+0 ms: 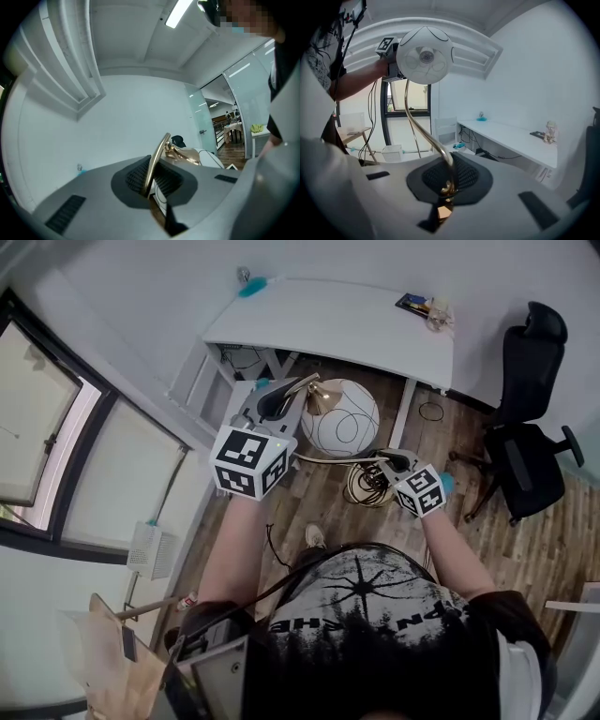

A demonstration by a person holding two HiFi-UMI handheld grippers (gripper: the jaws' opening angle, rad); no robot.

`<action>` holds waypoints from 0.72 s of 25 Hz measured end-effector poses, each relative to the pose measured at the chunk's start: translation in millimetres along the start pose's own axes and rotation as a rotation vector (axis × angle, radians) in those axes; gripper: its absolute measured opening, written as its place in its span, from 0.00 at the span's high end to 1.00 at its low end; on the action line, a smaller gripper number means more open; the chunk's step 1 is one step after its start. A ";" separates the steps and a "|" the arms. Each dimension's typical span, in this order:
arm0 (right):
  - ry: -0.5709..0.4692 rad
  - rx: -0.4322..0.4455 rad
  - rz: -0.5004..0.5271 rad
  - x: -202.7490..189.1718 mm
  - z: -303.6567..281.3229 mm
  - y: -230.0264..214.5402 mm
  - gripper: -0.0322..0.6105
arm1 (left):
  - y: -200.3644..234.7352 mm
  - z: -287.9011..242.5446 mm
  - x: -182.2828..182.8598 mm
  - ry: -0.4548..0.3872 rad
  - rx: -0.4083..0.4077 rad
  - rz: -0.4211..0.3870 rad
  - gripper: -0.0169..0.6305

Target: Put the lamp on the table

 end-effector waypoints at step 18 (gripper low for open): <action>0.031 -0.025 -0.002 2.3 -46.8 -29.5 0.92 | 46.2 -33.6 -18.6 -0.008 -0.023 0.026 0.94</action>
Point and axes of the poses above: the fingertips, and each gripper's own axes: z backward along the fingers, y to its left, x out of its top, the point moved 3 cm from there along z, backward along the fingers, and after that the axes turned 13 degrees about -x, right-handed, at the moved point
